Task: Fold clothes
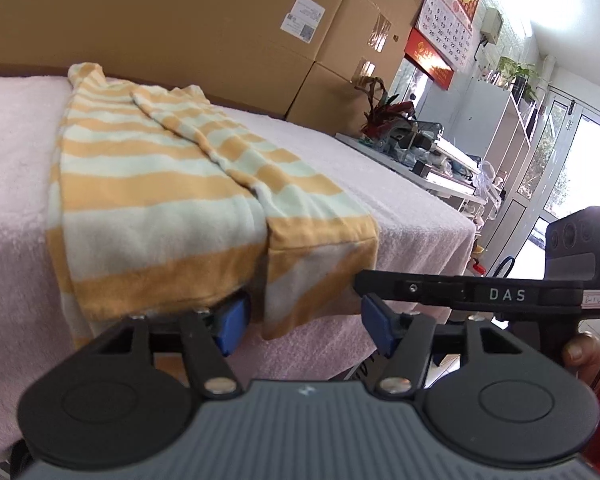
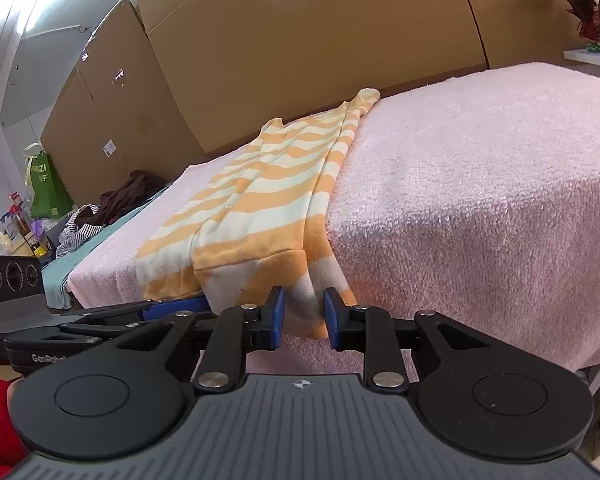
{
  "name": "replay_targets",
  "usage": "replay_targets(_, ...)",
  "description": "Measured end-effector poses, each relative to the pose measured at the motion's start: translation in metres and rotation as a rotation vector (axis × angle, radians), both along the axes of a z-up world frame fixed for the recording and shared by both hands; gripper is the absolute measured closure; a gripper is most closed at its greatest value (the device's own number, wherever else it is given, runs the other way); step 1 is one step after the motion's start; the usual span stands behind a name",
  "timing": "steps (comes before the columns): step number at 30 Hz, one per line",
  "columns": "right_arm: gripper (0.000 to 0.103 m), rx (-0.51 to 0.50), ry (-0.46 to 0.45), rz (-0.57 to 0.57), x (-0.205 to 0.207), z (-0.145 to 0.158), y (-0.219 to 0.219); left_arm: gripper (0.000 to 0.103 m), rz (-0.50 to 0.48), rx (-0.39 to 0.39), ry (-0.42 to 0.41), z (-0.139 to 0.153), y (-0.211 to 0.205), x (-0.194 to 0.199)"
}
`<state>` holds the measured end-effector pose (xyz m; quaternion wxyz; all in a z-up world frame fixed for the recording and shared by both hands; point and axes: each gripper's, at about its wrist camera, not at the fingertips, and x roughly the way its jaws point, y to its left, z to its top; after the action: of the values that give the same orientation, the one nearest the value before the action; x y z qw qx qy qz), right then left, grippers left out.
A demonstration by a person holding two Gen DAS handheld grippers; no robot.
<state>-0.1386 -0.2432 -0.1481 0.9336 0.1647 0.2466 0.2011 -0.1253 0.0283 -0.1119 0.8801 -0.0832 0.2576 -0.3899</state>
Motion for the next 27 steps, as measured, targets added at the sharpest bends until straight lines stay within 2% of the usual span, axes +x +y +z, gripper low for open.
replay_targets(1, 0.099, -0.001, 0.003, 0.004, 0.000, -0.001, 0.000, 0.047, 0.003, 0.004, -0.005, 0.000, -0.002, -0.001)
replay_targets(3, 0.099, -0.001, -0.003, 0.003, -0.004, 0.001, -0.001, 0.076, -0.010, 0.008, -0.013, 0.005, -0.004, -0.004)
replay_targets(4, 0.099, -0.001, -0.012, 0.013, -0.007, 0.004, -0.002, 0.097, -0.020, 0.005, -0.009, 0.006, -0.003, -0.006)
replay_targets(5, 0.099, -0.004, -0.023, 0.022, -0.010, 0.006, -0.003, 0.099, -0.030, 0.001, -0.006, 0.007, -0.002, -0.008)
replay_targets(10, 0.099, -0.018, -0.034, 0.032, -0.018, 0.008, -0.006, 0.102, -0.036, -0.012, 0.031, 0.002, -0.002, -0.006)
replay_targets(15, 0.099, -0.049, -0.017, 0.016, -0.013, 0.000, -0.002, 0.102, -0.054, 0.010, 0.005, 0.004, -0.005, -0.009)
replay_targets(18, 0.099, -0.070, -0.021, 0.010, -0.012, 0.000, 0.001, 0.102, -0.038, 0.023, 0.019, -0.002, -0.003, -0.005)
replay_targets(22, 0.099, -0.054, -0.040, 0.009, -0.019, 0.004, -0.002, 0.102, -0.067, -0.047, 0.022, 0.005, 0.002, -0.011)
replay_targets(27, 0.099, -0.070, -0.037, 0.003, -0.019, 0.002, -0.002, 0.102, -0.025, 0.042, 0.052, -0.008, -0.006, -0.003)
